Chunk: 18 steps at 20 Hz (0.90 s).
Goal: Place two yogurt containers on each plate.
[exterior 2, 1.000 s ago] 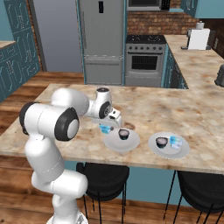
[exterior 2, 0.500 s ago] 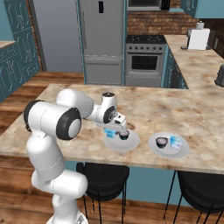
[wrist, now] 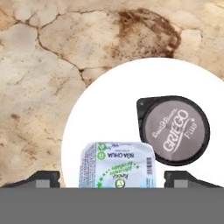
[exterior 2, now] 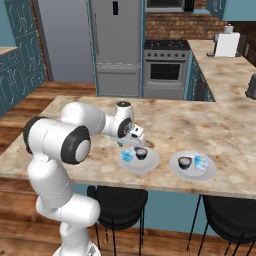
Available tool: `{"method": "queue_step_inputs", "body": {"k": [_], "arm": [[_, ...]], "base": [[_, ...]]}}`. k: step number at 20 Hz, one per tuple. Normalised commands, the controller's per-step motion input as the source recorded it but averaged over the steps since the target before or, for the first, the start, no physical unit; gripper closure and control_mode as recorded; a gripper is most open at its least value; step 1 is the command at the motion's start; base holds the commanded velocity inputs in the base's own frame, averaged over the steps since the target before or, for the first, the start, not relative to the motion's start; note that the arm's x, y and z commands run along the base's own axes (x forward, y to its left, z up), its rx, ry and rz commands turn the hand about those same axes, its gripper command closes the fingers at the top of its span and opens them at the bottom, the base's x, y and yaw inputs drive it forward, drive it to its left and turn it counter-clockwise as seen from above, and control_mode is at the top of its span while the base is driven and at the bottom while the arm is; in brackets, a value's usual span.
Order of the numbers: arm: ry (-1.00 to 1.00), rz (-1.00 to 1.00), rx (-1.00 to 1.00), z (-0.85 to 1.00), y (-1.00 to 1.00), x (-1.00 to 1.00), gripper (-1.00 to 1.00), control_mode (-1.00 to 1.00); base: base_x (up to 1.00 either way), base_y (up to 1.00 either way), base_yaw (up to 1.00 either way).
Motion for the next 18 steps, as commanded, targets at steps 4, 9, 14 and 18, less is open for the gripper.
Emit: {"method": "queue_step_inputs", "body": {"k": [4, 9, 14, 18], "arm": [[-0.10, 0.00, 0.00, 0.37, 0.00, -0.23, -1.00, -1.00], [-0.51, 0.00, -0.03, 0.44, 0.00, -0.97, -1.00, -1.00], [-0.85, 0.00, -0.13, 0.61, 0.00, -1.00, -1.00, -1.00], [-0.84, 0.02, -0.19, 0.79, 0.09, -1.00, -1.00, -1.00]], "base": [[0.00, 0.00, 0.00], [0.00, 0.00, 0.00], [0.00, 0.00, 0.00], [0.00, 0.00, 0.00]]}}
